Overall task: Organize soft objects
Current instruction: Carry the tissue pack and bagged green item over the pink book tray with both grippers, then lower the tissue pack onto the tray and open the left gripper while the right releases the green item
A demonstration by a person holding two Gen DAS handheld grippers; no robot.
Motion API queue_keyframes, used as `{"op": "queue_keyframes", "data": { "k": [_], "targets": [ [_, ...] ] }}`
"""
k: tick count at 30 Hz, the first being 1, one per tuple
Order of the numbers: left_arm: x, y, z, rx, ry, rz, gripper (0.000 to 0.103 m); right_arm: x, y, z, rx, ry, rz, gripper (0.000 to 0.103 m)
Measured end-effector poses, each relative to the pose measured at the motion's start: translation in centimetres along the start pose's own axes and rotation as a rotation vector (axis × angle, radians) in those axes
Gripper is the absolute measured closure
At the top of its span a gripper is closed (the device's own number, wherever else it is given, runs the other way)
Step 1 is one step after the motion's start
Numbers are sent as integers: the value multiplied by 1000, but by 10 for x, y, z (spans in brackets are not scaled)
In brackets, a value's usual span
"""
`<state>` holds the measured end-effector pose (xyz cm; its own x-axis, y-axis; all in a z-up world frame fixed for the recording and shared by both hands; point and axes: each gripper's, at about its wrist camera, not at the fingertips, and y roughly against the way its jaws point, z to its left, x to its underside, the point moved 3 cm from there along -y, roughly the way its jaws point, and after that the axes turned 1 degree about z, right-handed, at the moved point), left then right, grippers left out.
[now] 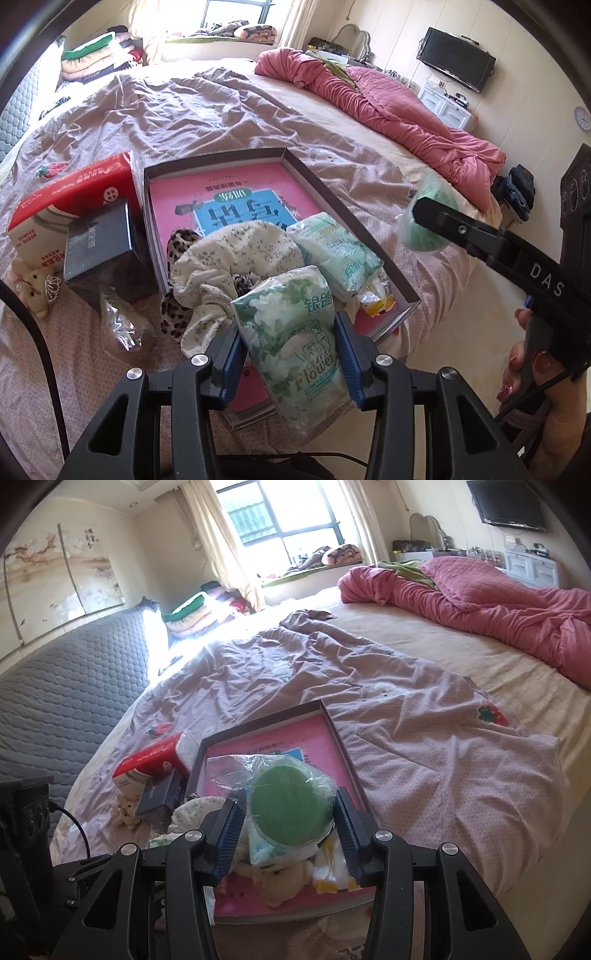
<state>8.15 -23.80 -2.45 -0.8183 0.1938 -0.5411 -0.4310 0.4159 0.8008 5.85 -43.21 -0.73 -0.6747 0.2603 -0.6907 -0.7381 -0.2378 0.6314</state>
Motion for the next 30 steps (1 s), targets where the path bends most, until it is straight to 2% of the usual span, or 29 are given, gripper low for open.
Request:
{"op": "queue_keyframes", "data": {
  "k": [5, 11, 26, 30],
  "targets": [
    [2, -10, 1, -13, -4, 11, 57, 6, -4, -21, 50, -23, 36, 53],
    [2, -19, 3, -23, 0, 25, 57, 16, -12, -30, 78, 11, 93, 53],
    [-3, -31, 17, -31, 40, 27, 57, 40, -31, -8, 25, 154, 234, 53],
    [-4, -31, 19, -32, 44, 22, 57, 44, -36, -1, 27, 189, 247, 53]
  ]
}}
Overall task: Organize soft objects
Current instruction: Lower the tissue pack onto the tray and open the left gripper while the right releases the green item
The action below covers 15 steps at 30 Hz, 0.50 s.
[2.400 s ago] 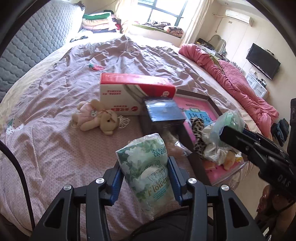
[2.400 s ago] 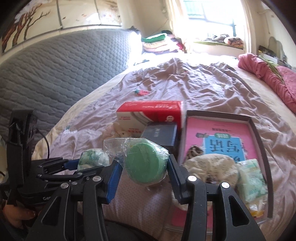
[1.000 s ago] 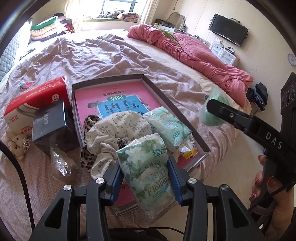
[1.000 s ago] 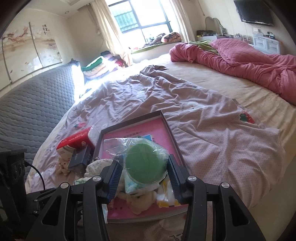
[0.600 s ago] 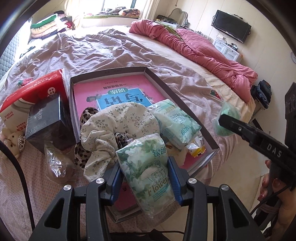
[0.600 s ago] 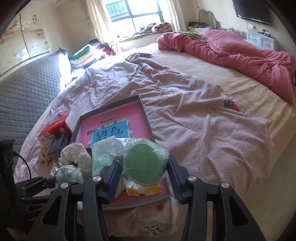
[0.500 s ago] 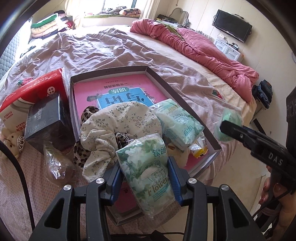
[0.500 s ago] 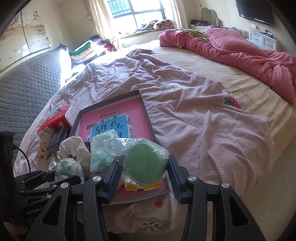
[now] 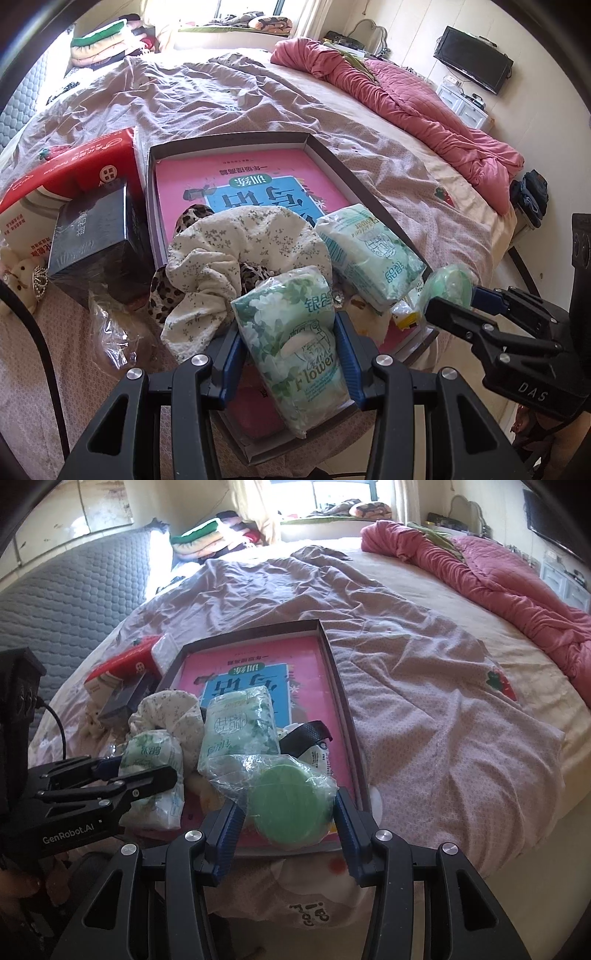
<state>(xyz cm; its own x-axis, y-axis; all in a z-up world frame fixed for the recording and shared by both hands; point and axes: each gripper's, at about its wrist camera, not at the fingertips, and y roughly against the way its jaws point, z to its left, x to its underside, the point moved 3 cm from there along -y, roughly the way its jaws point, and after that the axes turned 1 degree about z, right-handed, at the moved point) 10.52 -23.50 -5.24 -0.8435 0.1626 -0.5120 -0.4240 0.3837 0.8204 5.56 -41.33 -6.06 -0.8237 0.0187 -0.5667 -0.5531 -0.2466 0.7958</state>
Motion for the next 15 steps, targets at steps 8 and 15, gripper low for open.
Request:
{"op": "queue_keyframes", "data": {
  "k": [8, 15],
  "targets": [
    [-2, 2, 4, -2, 6, -10, 57, -1, -6, 6, 4, 11, -16, 53],
    [-3, 1, 5, 5, 12, -12, 57, -4, -12, 5, 18, 2, -50, 53]
  ]
}}
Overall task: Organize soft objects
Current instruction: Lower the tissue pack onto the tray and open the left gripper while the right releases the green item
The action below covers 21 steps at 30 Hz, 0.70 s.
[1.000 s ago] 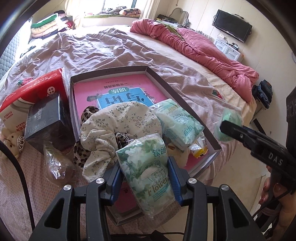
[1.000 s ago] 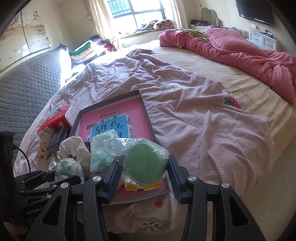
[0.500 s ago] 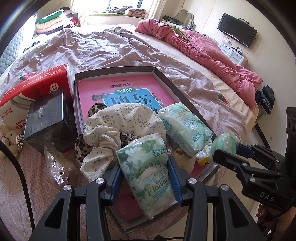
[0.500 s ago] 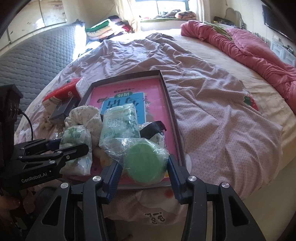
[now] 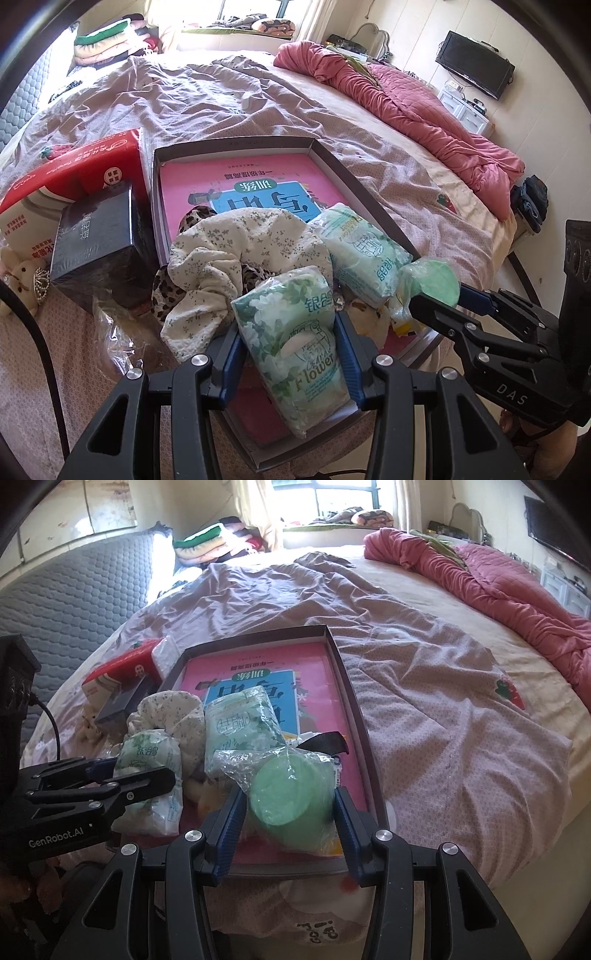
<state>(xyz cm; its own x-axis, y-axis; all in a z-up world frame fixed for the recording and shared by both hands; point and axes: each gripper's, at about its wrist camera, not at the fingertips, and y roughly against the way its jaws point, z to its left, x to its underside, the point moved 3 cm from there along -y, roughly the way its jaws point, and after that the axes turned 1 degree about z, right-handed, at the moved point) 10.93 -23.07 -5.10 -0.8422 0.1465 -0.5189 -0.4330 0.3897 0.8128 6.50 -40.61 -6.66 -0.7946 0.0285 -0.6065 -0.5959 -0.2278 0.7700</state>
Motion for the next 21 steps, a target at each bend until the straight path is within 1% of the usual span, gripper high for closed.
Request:
{"op": "queue_keyframes", "data": {
  "k": [5, 10, 21],
  "targets": [
    [0, -1, 1, -2, 3, 3, 57, -6, -6, -1, 8, -19, -28, 53],
    [0, -4, 2, -2, 1, 7, 57, -11, -14, 4, 29, 22, -33, 53],
    [1, -8, 0, 10, 6, 11, 56, -9, -14, 4, -11, 14, -70, 50]
  ]
}}
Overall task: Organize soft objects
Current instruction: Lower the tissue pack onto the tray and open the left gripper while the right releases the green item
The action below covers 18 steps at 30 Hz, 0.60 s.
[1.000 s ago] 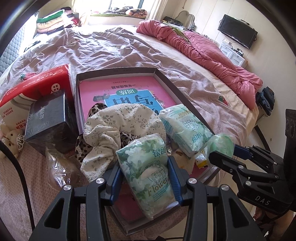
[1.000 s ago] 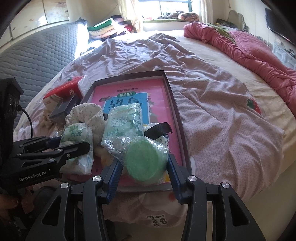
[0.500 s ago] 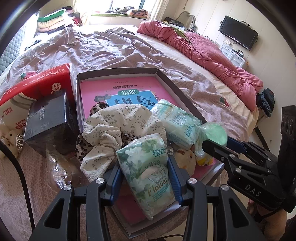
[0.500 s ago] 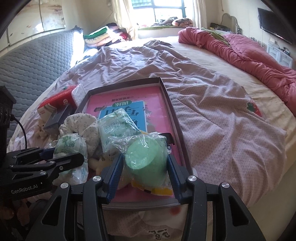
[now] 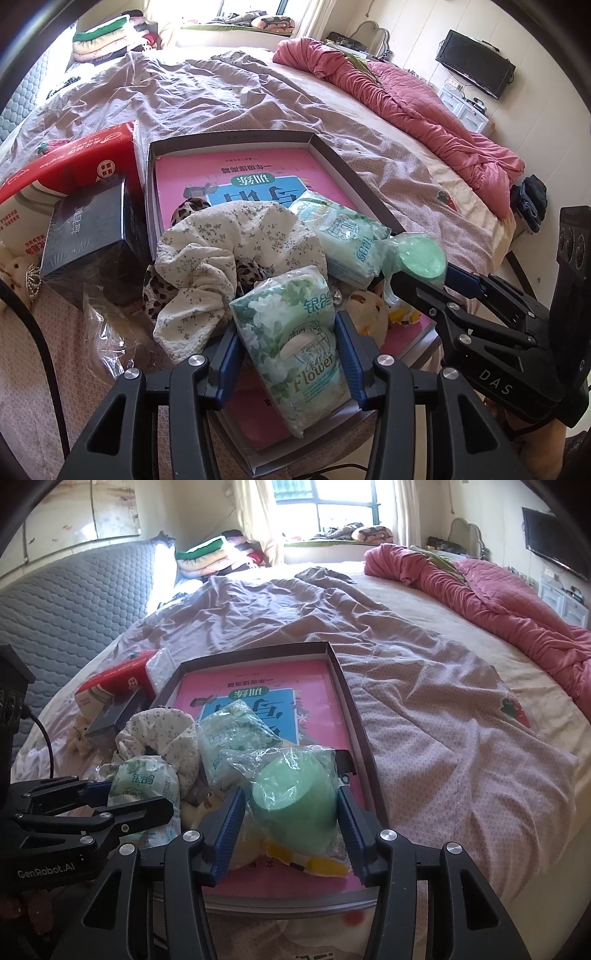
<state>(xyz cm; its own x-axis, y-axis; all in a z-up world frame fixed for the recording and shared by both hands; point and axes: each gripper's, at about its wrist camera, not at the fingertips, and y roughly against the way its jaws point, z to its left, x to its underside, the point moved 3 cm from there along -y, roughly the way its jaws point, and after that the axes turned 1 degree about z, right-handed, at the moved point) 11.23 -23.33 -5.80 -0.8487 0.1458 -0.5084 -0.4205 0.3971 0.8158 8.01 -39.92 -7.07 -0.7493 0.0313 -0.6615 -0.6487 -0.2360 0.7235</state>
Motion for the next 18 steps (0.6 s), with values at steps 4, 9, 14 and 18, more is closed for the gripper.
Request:
{"op": "queue_keyframes", "data": {
  "k": [4, 9, 14, 18],
  "targets": [
    [1, 1, 0, 3, 1, 4, 56, 2, -2, 5, -39, 2, -3, 50],
    [1, 1, 1, 5, -1, 7, 56, 1, 1, 5, -27, -5, -6, 50],
    [1, 2, 1, 5, -1, 6, 56, 2, 1, 1, -30, -45, -2, 46],
    [1, 2, 0, 1, -4, 7, 56, 2, 3, 3, -20, -32, -4, 44]
  ]
}}
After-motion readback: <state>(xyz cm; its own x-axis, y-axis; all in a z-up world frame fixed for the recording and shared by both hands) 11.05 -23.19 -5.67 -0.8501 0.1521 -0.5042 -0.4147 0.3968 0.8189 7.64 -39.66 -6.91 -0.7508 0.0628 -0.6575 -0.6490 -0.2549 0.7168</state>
